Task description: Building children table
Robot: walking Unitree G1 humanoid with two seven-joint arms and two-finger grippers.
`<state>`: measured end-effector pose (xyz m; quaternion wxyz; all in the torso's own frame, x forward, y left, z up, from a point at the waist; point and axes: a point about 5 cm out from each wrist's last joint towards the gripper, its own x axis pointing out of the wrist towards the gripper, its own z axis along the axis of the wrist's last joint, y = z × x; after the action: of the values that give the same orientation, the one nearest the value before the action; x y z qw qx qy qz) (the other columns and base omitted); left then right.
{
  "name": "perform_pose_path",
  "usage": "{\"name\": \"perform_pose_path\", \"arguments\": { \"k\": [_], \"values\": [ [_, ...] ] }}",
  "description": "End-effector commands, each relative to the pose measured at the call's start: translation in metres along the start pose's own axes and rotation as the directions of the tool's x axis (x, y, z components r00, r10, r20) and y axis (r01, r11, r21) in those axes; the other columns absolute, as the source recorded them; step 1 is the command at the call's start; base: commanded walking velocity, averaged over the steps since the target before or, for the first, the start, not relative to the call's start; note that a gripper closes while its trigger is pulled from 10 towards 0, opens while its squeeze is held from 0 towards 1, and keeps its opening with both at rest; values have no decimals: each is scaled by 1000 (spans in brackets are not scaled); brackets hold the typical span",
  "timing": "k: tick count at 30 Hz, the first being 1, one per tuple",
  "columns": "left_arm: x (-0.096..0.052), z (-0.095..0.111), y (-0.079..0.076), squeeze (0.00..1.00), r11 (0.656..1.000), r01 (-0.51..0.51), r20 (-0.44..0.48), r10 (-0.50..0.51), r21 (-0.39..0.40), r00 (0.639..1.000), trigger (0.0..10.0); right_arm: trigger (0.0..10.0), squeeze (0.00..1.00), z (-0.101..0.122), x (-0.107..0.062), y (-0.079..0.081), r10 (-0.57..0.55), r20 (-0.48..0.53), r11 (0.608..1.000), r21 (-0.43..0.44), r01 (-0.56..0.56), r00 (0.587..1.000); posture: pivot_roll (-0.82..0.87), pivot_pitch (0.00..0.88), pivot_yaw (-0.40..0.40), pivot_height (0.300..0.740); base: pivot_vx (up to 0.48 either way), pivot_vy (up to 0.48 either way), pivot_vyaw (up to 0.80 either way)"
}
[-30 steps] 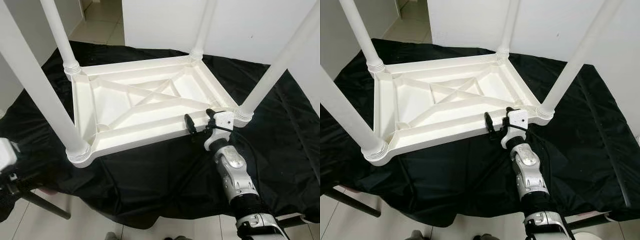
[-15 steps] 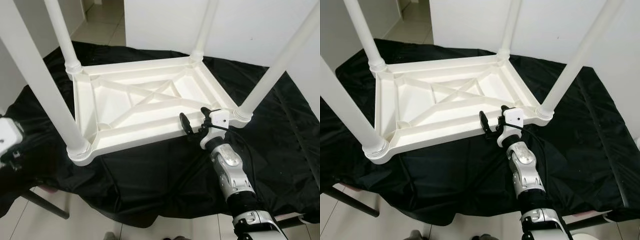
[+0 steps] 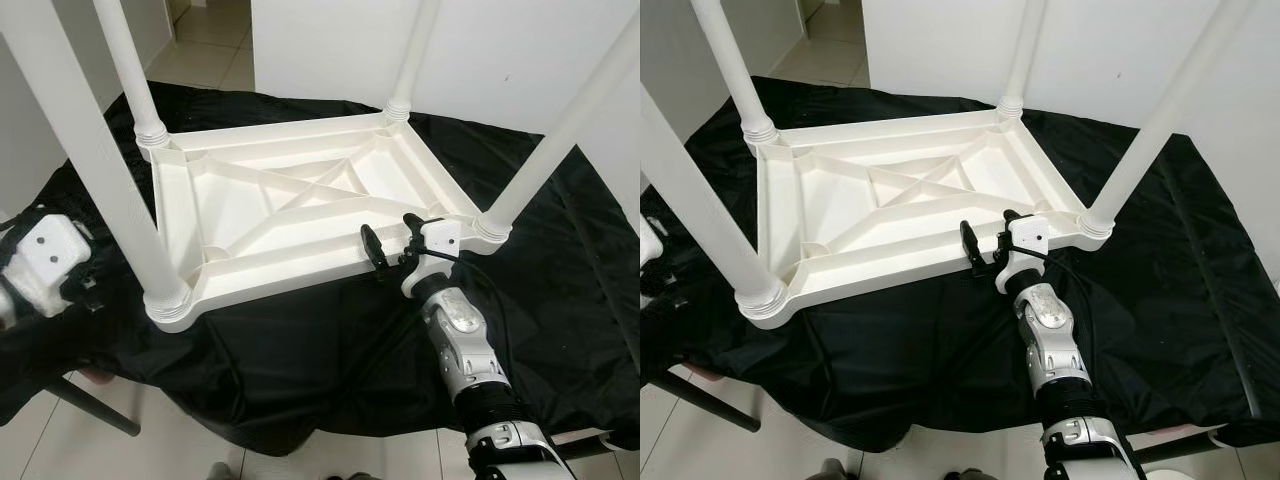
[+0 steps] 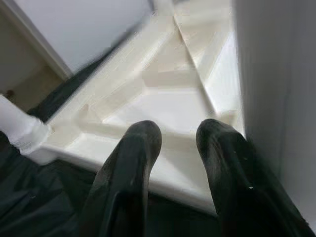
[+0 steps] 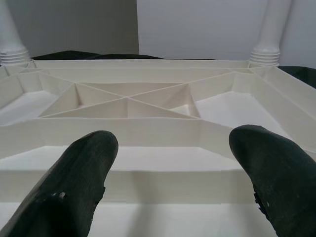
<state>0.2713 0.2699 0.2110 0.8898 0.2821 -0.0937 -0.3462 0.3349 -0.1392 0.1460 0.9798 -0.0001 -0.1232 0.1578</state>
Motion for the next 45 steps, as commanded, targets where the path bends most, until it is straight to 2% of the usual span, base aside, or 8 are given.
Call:
{"name": "perform_pose_path", "arguments": {
  "k": [1, 9, 12, 18, 23, 32, 40, 45],
  "values": [
    [2, 6, 11, 0, 953, -302, 48, 303, -31, 952, 10000, 10000, 0, -1, 1, 0, -6, 5, 1000, 9, 6, 1000, 124, 93, -51, 740, 0, 0, 0],
    [14, 21, -47, 0, 973, 49, 210, -1, -225, 978, 10000, 10000, 0, 0, 4, 1, -9, 6, 1000, 11, 9, 1000, 128, 93, -48, 740, 0, 0, 0],
    [18, 24, -77, 0, 926, 199, 285, -106, -321, 953, 10000, 10000, 0, 0, 6, 0, -74, 7, 997, 2, 74, 997, 128, 93, -48, 740, 0, 0, 0],
    [20, 25, -94, 0, 890, 272, 324, -151, -367, 934, 10000, 10000, 0, -2, 7, -2, -158, 0, 987, 3, 158, 987, 126, 95, -46, 740, 0, 0, 0],
    [26, 26, -119, 0, 809, 349, 383, -168, -473, 908, 10000, 10000, 0, -13, 1, -8, -358, -43, 934, -17, 358, 933, 119, 95, -56, 740, 0, 0, 0],
    [58, 14, -127, 0, 825, 113, 267, 47, -553, 962, 10000, 10000, 0, -21, -12, -26, -591, -80, 807, -62, 588, 803, 103, 93, -58, 740, 0, 0, 0],
    [67, 10, -112, 0, 840, -29, 183, 152, -542, 971, 10000, 10000, 0, -19, -16, -37, -648, -62, 762, -49, 646, 759, 96, 94, -58, 740, 0, 0, 0],
    [74, 5, -94, 0, 812, -177, 100, 277, -556, 956, 10000, 10000, 0, -18, -27, -59, -742, -53, 670, -78, 738, 668, 81, 94, -65, 740, 0, 0, 0]
  ]
}}
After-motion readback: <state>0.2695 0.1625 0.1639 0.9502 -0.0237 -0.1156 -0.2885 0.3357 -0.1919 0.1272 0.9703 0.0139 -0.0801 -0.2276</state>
